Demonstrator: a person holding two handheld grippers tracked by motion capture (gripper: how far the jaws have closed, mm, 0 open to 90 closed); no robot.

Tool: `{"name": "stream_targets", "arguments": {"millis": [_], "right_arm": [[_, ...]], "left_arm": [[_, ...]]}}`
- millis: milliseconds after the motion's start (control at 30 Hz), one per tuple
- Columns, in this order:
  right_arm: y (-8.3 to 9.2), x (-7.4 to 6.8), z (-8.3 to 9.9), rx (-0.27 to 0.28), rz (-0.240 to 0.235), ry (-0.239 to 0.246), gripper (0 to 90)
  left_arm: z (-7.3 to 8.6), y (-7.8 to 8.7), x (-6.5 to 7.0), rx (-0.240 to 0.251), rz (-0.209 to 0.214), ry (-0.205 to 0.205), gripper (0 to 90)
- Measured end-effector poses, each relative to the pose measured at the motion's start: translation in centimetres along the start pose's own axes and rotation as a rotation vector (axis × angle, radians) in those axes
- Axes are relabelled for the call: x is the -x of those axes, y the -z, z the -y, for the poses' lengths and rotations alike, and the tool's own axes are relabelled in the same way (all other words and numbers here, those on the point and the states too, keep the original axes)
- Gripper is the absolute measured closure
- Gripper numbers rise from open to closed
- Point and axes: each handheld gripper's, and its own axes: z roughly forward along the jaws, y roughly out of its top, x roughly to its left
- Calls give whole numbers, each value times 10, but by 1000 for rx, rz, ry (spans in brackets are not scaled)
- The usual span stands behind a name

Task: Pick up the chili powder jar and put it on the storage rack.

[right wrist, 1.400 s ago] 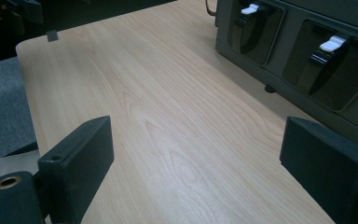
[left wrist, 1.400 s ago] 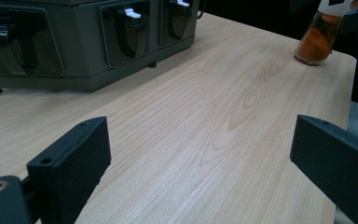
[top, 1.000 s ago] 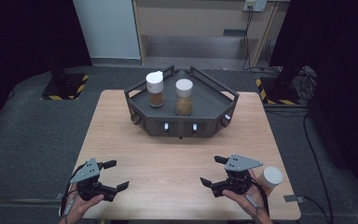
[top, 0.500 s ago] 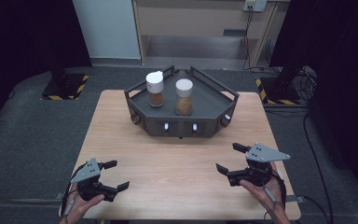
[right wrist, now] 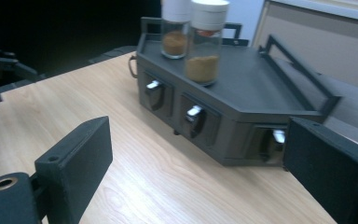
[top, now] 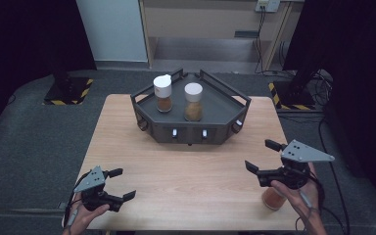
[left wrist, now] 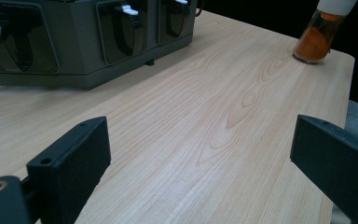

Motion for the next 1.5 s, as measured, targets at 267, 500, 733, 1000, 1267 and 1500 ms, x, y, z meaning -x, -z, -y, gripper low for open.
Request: {"name": "stream_targets", "arguments": {"millis": [267, 500, 733, 1000, 1267, 1500], "right_arm": [[21, 11, -5, -23, 47, -40, 84], [33, 14, -2, -51, 86, -49, 82], [41, 16, 9, -84, 117, -76, 79], [46, 17, 24, -127, 138, -105, 80], [48, 18, 36, -150, 151, -128, 80], [43, 17, 45, -182, 161, -136, 80]], "left_arm": [[-1, 0, 0, -4, 0, -2, 39], [-1, -1, 0, -7, -1, -2, 39], [-1, -1, 0, -9, -1, -2, 39], [-1, -1, 1, -12, 0, -3, 39], [-2, -2, 1, -15, 1, -2, 39], [-2, -2, 1, -19, 4, -5, 39]]}}
